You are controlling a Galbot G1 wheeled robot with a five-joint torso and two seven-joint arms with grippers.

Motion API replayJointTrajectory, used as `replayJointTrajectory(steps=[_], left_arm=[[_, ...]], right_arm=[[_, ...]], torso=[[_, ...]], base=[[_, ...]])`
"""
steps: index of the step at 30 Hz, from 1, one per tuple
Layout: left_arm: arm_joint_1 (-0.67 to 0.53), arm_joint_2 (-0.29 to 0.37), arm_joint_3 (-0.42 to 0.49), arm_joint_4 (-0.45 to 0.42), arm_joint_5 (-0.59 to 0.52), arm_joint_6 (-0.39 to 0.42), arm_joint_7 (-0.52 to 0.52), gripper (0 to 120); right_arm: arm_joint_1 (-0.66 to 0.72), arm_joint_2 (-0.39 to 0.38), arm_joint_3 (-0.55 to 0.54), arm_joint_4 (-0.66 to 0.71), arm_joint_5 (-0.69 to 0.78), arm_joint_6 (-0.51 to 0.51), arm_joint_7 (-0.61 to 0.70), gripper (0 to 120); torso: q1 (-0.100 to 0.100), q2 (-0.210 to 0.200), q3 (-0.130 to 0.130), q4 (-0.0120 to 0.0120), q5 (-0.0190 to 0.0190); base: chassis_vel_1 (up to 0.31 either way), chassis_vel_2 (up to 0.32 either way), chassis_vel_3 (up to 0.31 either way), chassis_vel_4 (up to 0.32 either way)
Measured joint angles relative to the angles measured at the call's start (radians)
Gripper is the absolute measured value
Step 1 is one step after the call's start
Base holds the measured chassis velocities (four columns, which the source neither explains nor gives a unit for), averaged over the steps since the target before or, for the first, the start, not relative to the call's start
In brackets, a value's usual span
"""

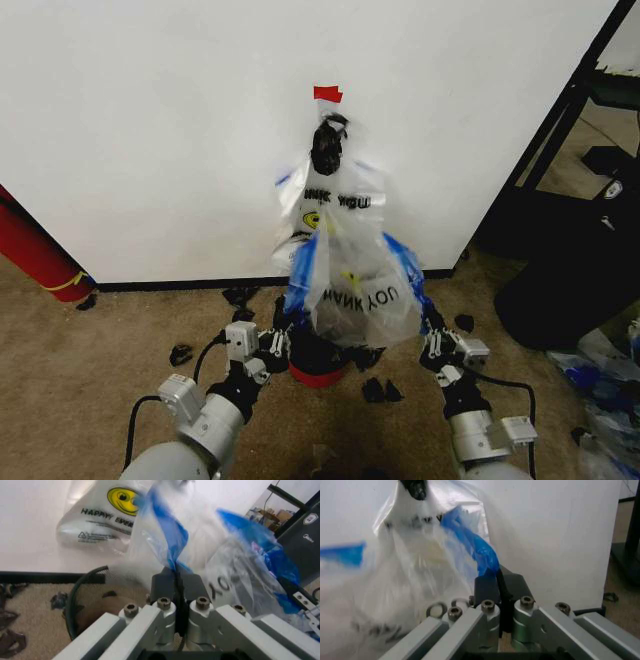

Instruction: Pick up the garbage bag from the wall and place it over the trash bin.

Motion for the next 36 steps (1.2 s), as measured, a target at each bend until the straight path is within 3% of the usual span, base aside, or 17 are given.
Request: replayJointTrajectory(steps=[8,13,17,24,27,36], left_arm=[[-0.113,0.015,-0.030,-0.050,0.002,-0.032,-0.013,0],[-0.175,0.048,-0.098,-0.060,-0.061,-0.028,-0.019,0],[-0.174,0.062,-0.134,-0.060,-0.091,-0.018,-0.026,0],[-0.082,0.057,-0.302,-0.060,-0.205,0.081,-0.082,0],[-0.077,0.049,-0.312,-0.060,-0.213,0.086,-0.087,0],[-0.044,-0.056,-0.217,-0.056,-0.036,0.002,-0.040,0]], right_arm=[[0.099,-0.034,0.005,0.088,0.082,-0.032,0.028,0],[0.161,-0.075,0.017,0.181,0.182,-0.082,0.030,0],[0.186,-0.095,0.009,0.214,0.221,-0.111,0.034,0],[0.223,-0.105,-0.047,0.236,0.266,-0.157,0.050,0],[0.226,-0.102,-0.059,0.229,0.265,-0.157,0.046,0],[0.257,-0.012,-0.128,0.031,0.189,-0.110,0.004,0]], torso=[[0.000,0.000,0.000,0.0001,0.0001],[0.000,0.000,0.000,-0.0001,0.0000],[0.000,0.000,0.000,0.0000,0.0000],[0.000,0.000,0.000,0.0001,-0.0001],[0.000,0.000,0.000,-0.0001,-0.0002],[0.000,0.000,0.000,0.0001,0.0000]], base=[[0.000,0.000,0.000,0.000],[0.000,0.000,0.000,0.000],[0.000,0.000,0.000,0.000],[0.000,0.000,0.000,0.000],[0.000,0.000,0.000,0.000],[0.000,0.000,0.000,0.000]])
